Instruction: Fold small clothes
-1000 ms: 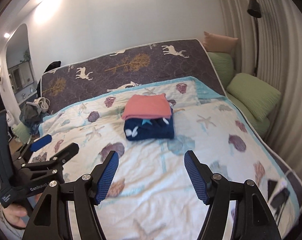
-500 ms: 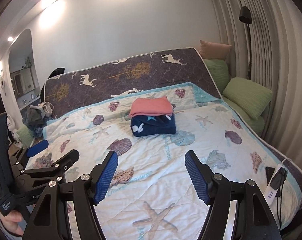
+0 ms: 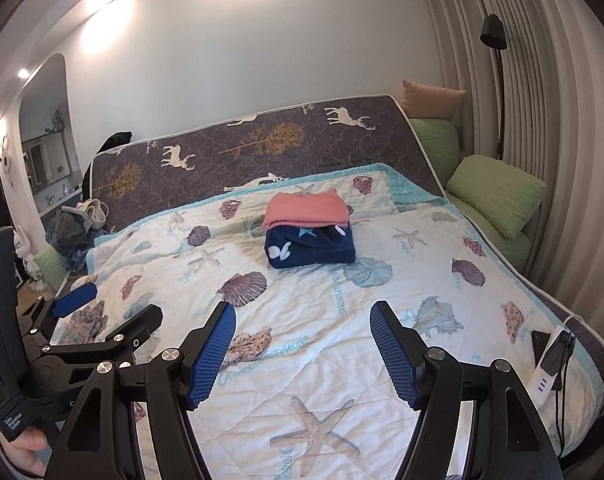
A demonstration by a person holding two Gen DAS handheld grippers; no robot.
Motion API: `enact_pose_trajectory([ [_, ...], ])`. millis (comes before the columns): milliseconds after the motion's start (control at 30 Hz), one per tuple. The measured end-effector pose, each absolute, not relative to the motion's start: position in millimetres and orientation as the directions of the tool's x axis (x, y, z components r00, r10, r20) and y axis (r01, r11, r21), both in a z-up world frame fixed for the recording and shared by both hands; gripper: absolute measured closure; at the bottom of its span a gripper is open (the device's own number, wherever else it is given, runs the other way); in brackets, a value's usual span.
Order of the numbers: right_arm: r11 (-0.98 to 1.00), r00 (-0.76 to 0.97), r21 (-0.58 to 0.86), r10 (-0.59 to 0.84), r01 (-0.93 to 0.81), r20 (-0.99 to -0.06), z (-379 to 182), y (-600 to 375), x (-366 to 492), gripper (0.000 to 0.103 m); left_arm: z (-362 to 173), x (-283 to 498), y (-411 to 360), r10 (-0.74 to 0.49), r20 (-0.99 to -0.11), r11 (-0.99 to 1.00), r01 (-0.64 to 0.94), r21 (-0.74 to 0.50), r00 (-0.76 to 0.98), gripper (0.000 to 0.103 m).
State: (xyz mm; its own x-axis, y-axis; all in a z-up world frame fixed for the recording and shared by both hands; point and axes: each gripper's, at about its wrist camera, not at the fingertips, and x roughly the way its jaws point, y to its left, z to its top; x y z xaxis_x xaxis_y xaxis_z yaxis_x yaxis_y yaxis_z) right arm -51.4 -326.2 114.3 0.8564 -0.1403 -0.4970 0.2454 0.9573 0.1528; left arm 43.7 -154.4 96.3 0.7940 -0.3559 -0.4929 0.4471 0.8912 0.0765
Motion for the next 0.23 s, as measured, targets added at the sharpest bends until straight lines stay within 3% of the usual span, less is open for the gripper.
enact_pose_trajectory([
  [233,0.957,0.851,0.152,-0.139,0.247,-0.507,111.8,-326.7,-51.9,0.031,98.5,42.6,-152.3,-0.36,-0.491,0.891,0.449,0.073,0.793,0.001],
])
